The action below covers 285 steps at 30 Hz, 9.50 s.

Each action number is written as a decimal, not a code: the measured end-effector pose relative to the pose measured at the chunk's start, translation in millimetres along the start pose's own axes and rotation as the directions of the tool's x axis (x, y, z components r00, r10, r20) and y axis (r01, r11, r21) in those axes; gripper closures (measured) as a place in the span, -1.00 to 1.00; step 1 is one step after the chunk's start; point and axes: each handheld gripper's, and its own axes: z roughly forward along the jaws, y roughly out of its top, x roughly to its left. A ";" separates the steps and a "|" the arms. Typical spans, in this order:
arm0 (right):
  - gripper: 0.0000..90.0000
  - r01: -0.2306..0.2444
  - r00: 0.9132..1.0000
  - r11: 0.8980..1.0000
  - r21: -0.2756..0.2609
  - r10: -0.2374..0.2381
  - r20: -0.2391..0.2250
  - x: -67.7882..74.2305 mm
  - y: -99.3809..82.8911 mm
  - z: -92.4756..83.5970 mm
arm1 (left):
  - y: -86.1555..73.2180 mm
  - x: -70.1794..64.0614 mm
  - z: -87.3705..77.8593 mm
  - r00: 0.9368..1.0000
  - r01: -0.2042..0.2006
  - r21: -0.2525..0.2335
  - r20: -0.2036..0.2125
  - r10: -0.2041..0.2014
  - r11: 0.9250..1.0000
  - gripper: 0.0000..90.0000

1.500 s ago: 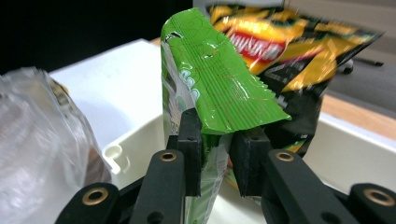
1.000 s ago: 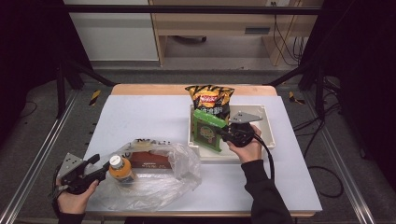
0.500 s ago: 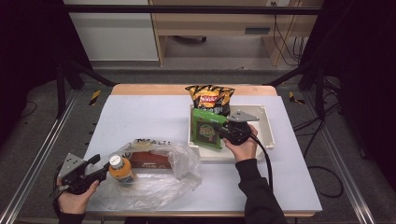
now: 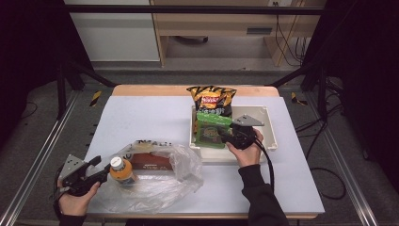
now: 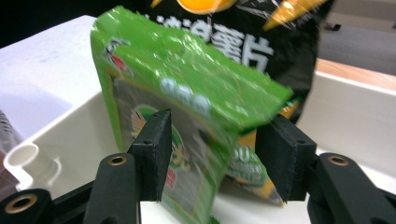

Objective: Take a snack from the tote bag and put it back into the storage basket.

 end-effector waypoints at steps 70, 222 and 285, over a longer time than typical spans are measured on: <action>-0.05 0.066 0.921 0.986 -0.155 -0.120 -0.371 118.1 26.3 -49.3 | 18.2 -3.6 -0.9 0.999 -0.027 -0.032 0.045 0.029 0.999 -0.01; -0.09 0.324 0.844 0.937 0.133 -0.222 -0.489 160.6 -27.3 19.1 | -14.8 10.9 -1.4 1.000 0.011 0.018 0.015 -0.011 1.000 0.18; -0.03 0.362 0.788 0.927 0.094 -0.251 -0.562 158.4 -19.4 6.6 | -24.3 9.1 18.7 0.999 -0.038 0.121 -0.018 0.041 0.992 0.43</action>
